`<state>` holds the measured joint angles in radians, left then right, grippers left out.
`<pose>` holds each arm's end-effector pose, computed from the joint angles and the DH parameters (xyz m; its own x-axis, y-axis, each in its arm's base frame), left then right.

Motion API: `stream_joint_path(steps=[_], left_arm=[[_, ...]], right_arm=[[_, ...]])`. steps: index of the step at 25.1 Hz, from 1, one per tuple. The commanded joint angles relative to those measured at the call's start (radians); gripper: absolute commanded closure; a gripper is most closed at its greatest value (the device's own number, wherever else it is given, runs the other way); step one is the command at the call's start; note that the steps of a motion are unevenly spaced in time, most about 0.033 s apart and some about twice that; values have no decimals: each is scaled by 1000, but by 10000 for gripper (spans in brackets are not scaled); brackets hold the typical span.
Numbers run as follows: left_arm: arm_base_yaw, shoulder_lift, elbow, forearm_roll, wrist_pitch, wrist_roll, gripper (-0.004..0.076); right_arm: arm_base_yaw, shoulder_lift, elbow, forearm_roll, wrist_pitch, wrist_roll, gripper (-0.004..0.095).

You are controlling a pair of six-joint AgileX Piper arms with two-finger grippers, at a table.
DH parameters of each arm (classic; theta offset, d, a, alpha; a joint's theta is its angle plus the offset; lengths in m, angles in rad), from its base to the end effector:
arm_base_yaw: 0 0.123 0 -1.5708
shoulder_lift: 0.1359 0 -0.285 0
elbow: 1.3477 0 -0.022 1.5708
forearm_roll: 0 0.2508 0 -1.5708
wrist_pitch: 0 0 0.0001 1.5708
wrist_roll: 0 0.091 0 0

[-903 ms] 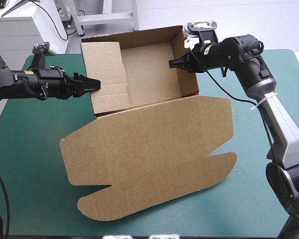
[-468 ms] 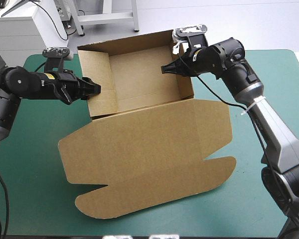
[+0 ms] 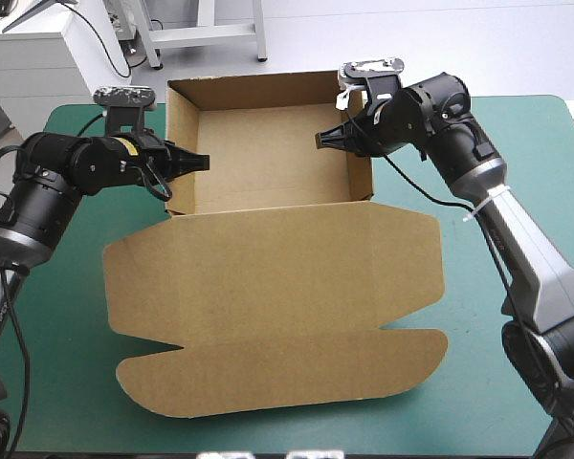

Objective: Fold the box

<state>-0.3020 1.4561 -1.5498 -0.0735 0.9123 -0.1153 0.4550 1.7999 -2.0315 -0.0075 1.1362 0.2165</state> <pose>0.3005 -0.0992 0.4140 -0.6826 0.0457 -0.7294 0.2323 0.9599 -0.1572 0.3552 0.1731 0.4223 -0.7325 -0.1226 -0.6697 -0.2867 0.9477 0.1400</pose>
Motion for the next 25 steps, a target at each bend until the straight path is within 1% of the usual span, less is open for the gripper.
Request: stream_joint_path(steps=[1, 6, 12, 16, 19, 21, 23, 25], left_arm=[[-20, -6, -31, -79, -87, 11, 731], [-20, 44, -31, -77, -23, 11, 731], [-20, 116, -31, -75, 27, 26, 731], [-20, 161, -31, -77, 83, 34, 731], [-49, 226, -31, -75, 133, 70, 731], [-67, 262, -31, -75, 131, 70, 731], [-69, 293, -31, -75, 130, 70, 731], [-67, 321, -31, -70, 136, 70, 731]], right_arm=[[19, -58, -27, 38, -32, -31, 923], [19, -54, -27, -43, -13, -5, 923], [19, -7, -27, -60, 46, -5, 923], [19, 66, -27, -34, 107, -5, 923], [19, 148, -27, 87, 109, 10, 923], [19, 179, -27, 116, 109, 12, 923], [19, 186, -22, 122, 109, 12, 923], [14, 186, 19, 83, 109, 17, 923]])
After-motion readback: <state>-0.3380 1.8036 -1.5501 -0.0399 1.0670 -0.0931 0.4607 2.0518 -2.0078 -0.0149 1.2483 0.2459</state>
